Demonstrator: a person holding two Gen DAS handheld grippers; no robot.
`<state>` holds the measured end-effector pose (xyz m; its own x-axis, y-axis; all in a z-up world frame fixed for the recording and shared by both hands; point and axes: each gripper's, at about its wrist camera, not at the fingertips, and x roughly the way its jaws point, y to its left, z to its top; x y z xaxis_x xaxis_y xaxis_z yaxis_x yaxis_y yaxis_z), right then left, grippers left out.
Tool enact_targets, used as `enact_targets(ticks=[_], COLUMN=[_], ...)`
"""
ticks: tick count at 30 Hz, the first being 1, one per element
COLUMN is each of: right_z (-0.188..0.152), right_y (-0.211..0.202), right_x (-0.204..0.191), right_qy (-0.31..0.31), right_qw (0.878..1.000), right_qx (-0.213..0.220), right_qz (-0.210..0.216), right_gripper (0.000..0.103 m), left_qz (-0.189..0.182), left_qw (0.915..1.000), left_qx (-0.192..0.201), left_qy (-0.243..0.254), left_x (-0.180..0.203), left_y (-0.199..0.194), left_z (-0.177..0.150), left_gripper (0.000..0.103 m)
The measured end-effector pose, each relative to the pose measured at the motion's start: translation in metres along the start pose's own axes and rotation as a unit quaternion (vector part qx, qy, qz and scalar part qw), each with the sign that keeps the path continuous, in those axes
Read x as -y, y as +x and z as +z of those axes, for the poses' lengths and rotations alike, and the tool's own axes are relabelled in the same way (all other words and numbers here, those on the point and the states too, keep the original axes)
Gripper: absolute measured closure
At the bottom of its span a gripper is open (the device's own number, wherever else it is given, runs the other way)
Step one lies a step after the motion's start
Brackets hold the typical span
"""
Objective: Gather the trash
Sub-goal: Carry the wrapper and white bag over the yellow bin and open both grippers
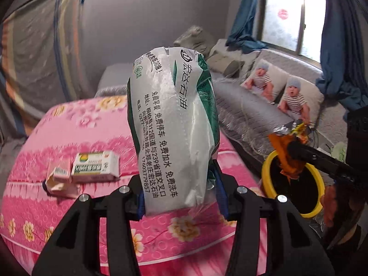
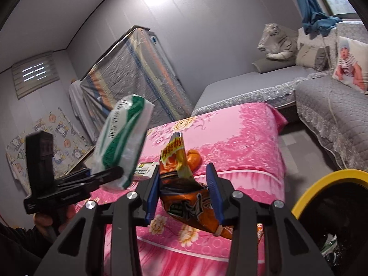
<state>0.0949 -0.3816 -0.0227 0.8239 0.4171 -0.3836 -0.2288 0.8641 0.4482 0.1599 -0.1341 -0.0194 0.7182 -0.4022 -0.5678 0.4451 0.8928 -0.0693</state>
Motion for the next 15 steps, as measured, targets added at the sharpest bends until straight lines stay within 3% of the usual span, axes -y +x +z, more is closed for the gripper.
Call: enact_targets(ticks=[9,15], right_z=[-0.009,-0.028], right_y=[-0.058,-0.093], right_x=[0.054,0.094], right_qy=[0.052,0.082], right_qw=[0.994,0.973], right_qx=[0.052,0.082], right_qz=[-0.086,-0.201], right_gripper=[0.066,0.066], left_qz=[-0.062,-0.097], left_qw=[0.9956,0.9905], left_qx=[0.022,0.02], left_qy=[0.066,0.096], left_x=[0.082,0.13], left_y=[0.001,0.016], left_z=[0.013,0.015], left_gripper=[0.058,0.058])
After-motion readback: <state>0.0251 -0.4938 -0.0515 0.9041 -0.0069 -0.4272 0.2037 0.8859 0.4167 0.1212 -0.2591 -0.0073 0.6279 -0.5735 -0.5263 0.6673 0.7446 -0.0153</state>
